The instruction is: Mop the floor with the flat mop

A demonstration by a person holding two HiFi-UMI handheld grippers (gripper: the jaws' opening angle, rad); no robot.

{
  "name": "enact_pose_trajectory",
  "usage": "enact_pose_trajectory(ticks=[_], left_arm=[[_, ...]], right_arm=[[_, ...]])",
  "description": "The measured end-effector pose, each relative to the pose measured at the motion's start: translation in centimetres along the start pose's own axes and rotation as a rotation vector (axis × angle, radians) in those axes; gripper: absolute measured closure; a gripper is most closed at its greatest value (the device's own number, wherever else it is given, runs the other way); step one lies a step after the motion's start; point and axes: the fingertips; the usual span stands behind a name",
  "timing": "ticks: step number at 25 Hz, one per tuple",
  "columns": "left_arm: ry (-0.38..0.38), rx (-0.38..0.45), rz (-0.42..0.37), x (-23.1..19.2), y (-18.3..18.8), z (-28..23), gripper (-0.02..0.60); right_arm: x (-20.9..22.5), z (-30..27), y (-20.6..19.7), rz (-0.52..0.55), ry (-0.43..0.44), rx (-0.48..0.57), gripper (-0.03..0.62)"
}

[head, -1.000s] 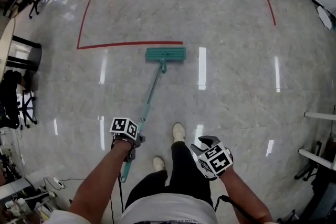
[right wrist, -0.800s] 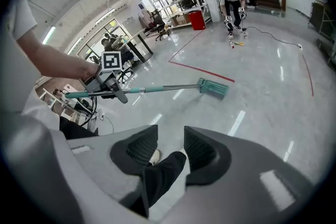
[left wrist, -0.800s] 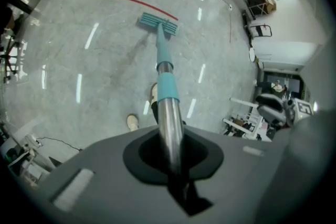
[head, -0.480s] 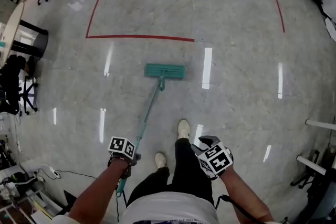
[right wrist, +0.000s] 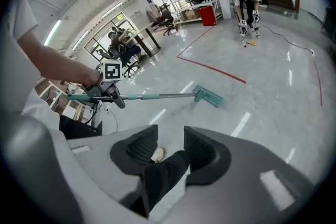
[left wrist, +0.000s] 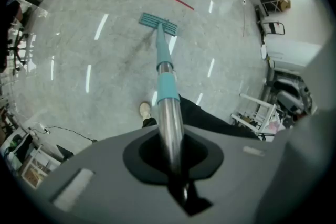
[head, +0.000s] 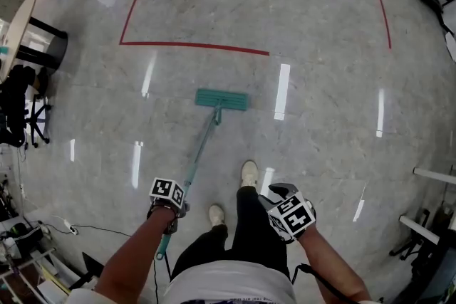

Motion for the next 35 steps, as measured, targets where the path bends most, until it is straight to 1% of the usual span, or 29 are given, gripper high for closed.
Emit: enact_pose_trajectory(ticks=[4,12,20,35], left_arm=[[0.009,-0.003,-0.007,0.3,2.1,-0.1,0.540],[-0.018,0.005,0.009,1.1,4.9,0.7,0.539],[-0.002,0.013,0.001,2.0,9.9,2.7,0.538],[-0.005,0.050,0.012,3.8,18.9,5.3,0.538]], right_arm=[[0.7,0.2,-0.3,-0.007,-0.004,-0.008,0.434],[2.3,0.5,-0.2,-0.036,-0.003,-0.009,0.434],[3.8,0.8,0.0,-0.058,0.003,-0.009,0.434],[6.9,2.0,-0.8,-0.119,-0.011,-0.013,0.434]])
Point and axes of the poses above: the fingertips, and each gripper's own axes: z backward along the fingers, x to its right, y out of its top, and after that the axes turned 5 degrees about -z, right-handed
